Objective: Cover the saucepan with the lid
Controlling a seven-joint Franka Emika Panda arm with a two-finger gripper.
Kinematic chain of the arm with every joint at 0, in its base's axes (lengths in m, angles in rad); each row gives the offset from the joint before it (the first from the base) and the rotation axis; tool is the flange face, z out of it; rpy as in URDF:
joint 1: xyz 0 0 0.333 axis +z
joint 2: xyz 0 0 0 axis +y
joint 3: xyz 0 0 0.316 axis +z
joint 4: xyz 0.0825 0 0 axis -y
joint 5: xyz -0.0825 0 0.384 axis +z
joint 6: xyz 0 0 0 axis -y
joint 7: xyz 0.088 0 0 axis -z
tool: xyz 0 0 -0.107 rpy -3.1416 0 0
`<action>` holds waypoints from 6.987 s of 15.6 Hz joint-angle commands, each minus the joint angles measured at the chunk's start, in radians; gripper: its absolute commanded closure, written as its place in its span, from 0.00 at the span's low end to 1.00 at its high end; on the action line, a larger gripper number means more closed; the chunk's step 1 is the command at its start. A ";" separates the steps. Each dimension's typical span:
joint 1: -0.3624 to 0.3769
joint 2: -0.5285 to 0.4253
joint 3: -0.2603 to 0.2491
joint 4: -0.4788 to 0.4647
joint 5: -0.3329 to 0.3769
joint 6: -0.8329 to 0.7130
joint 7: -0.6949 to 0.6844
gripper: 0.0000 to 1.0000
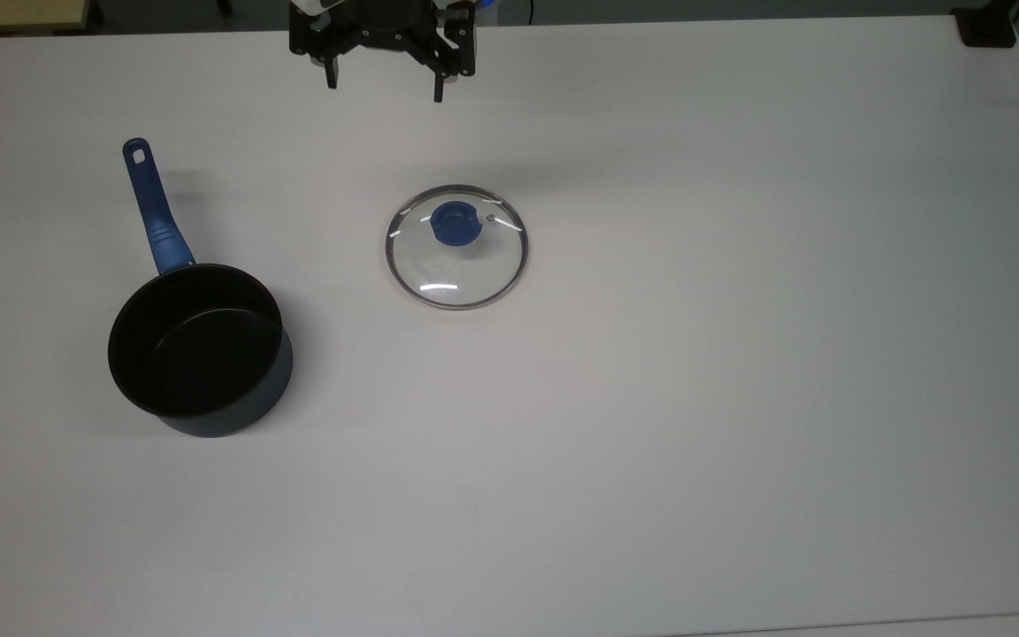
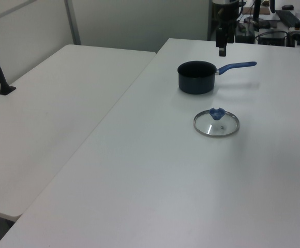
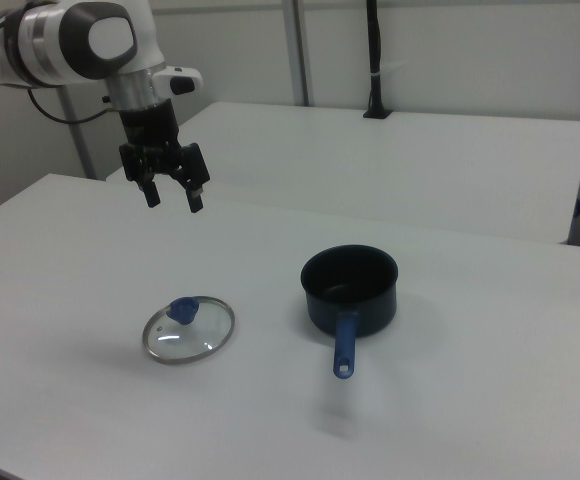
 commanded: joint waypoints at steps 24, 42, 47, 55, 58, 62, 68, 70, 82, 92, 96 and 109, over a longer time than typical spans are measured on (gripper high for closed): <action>0.063 -0.004 0.008 -0.252 0.005 0.195 -0.177 0.00; 0.073 0.151 0.007 -0.312 -0.001 0.396 -0.388 0.04; 0.053 0.154 0.008 -0.344 0.016 0.462 -0.354 0.09; 0.054 0.168 0.008 -0.353 0.019 0.474 -0.354 0.23; 0.053 0.168 0.008 -0.355 0.023 0.483 -0.354 0.35; 0.051 0.171 0.008 -0.347 0.029 0.480 -0.352 0.50; 0.008 0.157 0.002 -0.182 0.045 0.321 -0.352 0.50; -0.019 0.157 -0.002 -0.117 0.045 0.287 -0.355 0.50; -0.228 0.249 -0.007 0.151 0.032 0.262 -0.493 0.50; -0.271 0.384 -0.010 0.228 0.029 0.454 -0.521 0.49; -0.268 0.387 -0.011 0.220 0.026 0.452 -0.521 0.49; -0.268 0.427 -0.011 0.220 0.026 0.457 -0.513 0.11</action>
